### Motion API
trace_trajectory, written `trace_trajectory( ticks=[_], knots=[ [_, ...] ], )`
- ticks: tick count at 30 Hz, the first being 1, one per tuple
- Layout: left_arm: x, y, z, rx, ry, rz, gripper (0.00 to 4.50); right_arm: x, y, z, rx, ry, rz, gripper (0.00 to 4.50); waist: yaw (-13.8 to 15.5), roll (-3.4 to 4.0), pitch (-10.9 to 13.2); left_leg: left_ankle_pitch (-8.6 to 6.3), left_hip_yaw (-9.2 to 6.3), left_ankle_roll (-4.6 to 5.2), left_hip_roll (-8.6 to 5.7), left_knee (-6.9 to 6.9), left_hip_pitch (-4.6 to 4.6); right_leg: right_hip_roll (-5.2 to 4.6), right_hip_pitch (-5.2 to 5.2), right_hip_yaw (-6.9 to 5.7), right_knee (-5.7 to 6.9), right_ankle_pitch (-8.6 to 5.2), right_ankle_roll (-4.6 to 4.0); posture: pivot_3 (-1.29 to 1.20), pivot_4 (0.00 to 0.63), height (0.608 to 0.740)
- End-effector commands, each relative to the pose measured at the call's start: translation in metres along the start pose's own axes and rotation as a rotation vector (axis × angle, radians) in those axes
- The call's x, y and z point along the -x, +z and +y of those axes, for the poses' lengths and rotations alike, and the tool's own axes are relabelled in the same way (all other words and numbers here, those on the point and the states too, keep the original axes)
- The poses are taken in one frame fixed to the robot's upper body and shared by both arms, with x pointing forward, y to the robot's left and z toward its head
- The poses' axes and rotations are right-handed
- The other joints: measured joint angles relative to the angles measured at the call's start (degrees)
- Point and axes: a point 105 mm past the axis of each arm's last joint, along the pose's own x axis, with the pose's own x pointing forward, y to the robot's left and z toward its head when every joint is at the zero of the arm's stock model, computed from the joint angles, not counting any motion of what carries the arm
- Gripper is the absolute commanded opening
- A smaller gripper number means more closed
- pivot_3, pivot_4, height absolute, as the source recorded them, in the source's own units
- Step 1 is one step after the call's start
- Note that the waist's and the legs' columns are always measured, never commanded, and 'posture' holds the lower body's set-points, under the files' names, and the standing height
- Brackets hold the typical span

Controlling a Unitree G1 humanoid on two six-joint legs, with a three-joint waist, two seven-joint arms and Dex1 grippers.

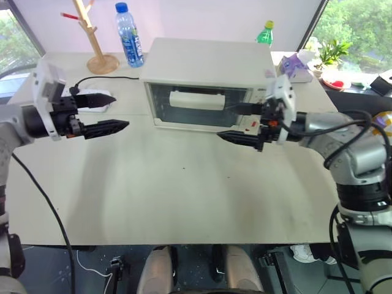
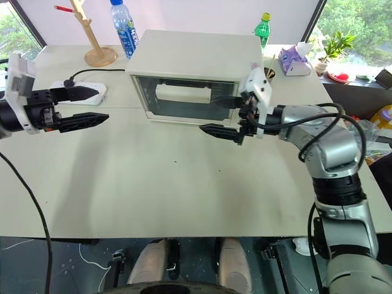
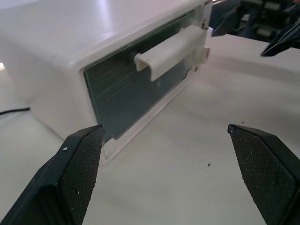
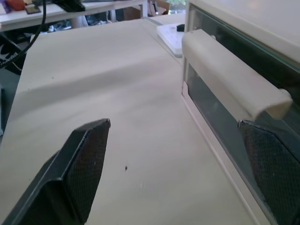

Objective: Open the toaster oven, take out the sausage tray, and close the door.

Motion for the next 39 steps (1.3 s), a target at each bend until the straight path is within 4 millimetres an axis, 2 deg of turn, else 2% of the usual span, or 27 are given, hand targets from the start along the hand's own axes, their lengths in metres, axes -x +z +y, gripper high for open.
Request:
trace_trajectory(
  ticks=[1, 6, 14, 25, 33, 36, 39],
  knots=[
    [-0.004, 0.020, -0.003, -0.060, -0.032, -0.034, 4.46, -0.007, 0.008, -0.005, 0.049, -0.009, -0.023, 4.50, 0.0, -0.02, 0.0, 0.00, -0.01, 0.00, 0.00, 0.00, 0.00, 0.01, 0.00, 0.00, 0.00, 0.00, 0.00, 0.00, 0.150, 0.722],
    [-0.008, 0.029, -0.004, -0.077, -0.047, -0.051, 4.46, -0.016, 0.006, -0.012, 0.047, -0.019, -0.030, 4.50, -0.1, -0.02, 0.0, 0.01, -0.03, -0.01, 0.02, 0.01, 0.00, 0.05, 0.00, 0.00, 0.02, 0.00, 0.00, 0.00, 0.150, 0.722],
    [-0.014, 0.023, -0.006, -0.074, -0.065, -0.034, 4.46, -0.035, 0.017, -0.013, 0.056, 0.007, -0.077, 4.50, -0.5, -0.01, 0.0, 0.02, -0.08, -0.02, 0.07, 0.01, 0.00, 0.12, -0.01, 0.00, 0.04, 0.00, 0.00, 0.00, 0.150, 0.722],
    [-0.025, 0.028, 0.005, -0.060, -0.061, -0.064, 4.46, -0.037, 0.021, 0.021, 0.038, 0.086, -0.125, 4.50, -0.4, -0.01, 0.0, 0.03, -0.09, -0.03, 0.07, 0.01, -0.01, 0.13, -0.01, 0.01, 0.05, 0.00, -0.01, 0.00, 0.150, 0.722],
    [-0.041, 0.038, 0.015, -0.037, -0.096, -0.097, 4.46, -0.036, 0.000, 0.050, -0.047, 0.059, -0.133, 4.50, -0.7, 0.00, 0.0, 0.04, -0.14, -0.05, 0.10, 0.00, -0.02, 0.22, -0.02, 0.02, 0.07, -0.01, -0.01, 0.00, 0.150, 0.722],
    [-0.049, 0.037, 0.017, -0.023, -0.128, -0.094, 3.68, -0.035, -0.009, 0.054, -0.079, 0.033, -0.130, 4.50, -0.7, -0.01, 0.0, 0.04, -0.13, -0.05, 0.10, 0.01, -0.02, 0.22, -0.01, 0.03, 0.06, -0.01, -0.01, 0.00, 0.150, 0.722],
    [-0.058, 0.032, 0.022, -0.019, -0.153, -0.073, 2.15, -0.034, -0.016, 0.057, -0.095, 0.010, -0.121, 4.50, -0.6, -0.01, 0.0, 0.04, -0.13, -0.05, 0.09, 0.01, -0.02, 0.22, -0.01, 0.03, 0.06, -0.01, -0.01, 0.00, 0.150, 0.722]
  ],
)
